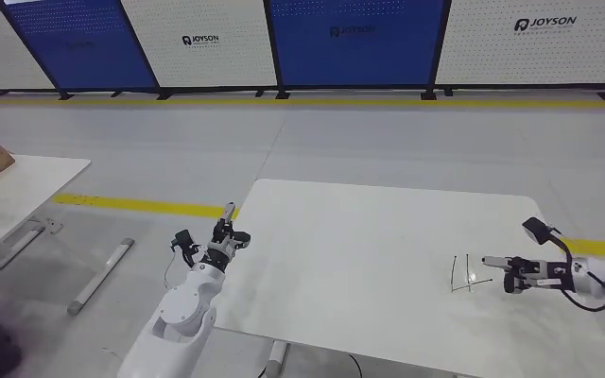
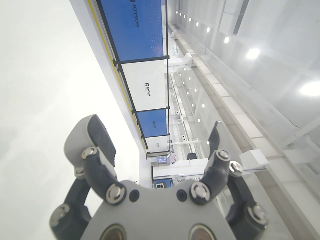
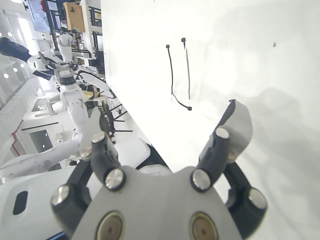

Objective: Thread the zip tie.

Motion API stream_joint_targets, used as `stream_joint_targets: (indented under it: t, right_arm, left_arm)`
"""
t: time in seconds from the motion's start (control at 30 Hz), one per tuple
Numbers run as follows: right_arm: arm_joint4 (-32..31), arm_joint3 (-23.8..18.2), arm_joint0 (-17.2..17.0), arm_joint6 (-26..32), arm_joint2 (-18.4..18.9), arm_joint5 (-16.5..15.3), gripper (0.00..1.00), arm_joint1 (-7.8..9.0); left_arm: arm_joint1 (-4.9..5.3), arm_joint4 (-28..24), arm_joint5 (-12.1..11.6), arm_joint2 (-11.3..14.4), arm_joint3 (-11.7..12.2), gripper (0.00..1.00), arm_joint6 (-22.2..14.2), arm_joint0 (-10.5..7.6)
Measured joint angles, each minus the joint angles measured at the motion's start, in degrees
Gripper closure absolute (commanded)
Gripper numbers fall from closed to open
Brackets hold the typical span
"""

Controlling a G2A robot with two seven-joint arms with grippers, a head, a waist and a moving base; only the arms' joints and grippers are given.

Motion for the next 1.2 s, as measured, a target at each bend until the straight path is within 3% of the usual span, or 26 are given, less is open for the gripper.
stream_joint_targets:
  t: [0.27,0.67,0.93,0.97,1.07,1.17,1.2]
  right_arm:
    - [-0.98,4.21,2.27,2.18,-2.57,-2.57,0.0,-2.71]
    - [-2.54,2.67,0.82,-0.53,-2.31,-3.08,0.0,-2.61]
    - [-1.18,2.35,-0.42,2.67,0.49,-3.83,0.0,-1.72]
    - [-1.06,2.35,-0.6,3.11,0.95,-3.82,0.03,-1.59]
    - [-0.65,2.57,-1.05,3.83,2.04,-3.81,0.27,-1.34]
    - [-0.39,3.12,-1.24,4.22,2.7,-3.81,0.36,-1.34]
    - [-0.33,3.35,-1.23,4.38,2.79,-3.81,0.45,-1.4]
  left_arm:
    - [0.0,0.0,0.0,0.0,0.0,0.0,0.0,0.0]
    - [0.0,0.0,0.0,0.0,0.0,0.0,0.0,0.0]
    - [0.0,0.0,0.0,0.0,0.0,0.0,0.0,0.0]
    - [0.0,0.0,0.0,0.0,0.0,0.0,0.0,0.0]
    - [0.0,0.0,0.0,0.0,0.0,0.0,0.0,0.0]
    - [0.0,0.0,0.0,0.0,0.0,0.0,0.0,0.0]
    - [0.0,0.0,0.0,0.0,0.0,0.0,0.0,0.0]
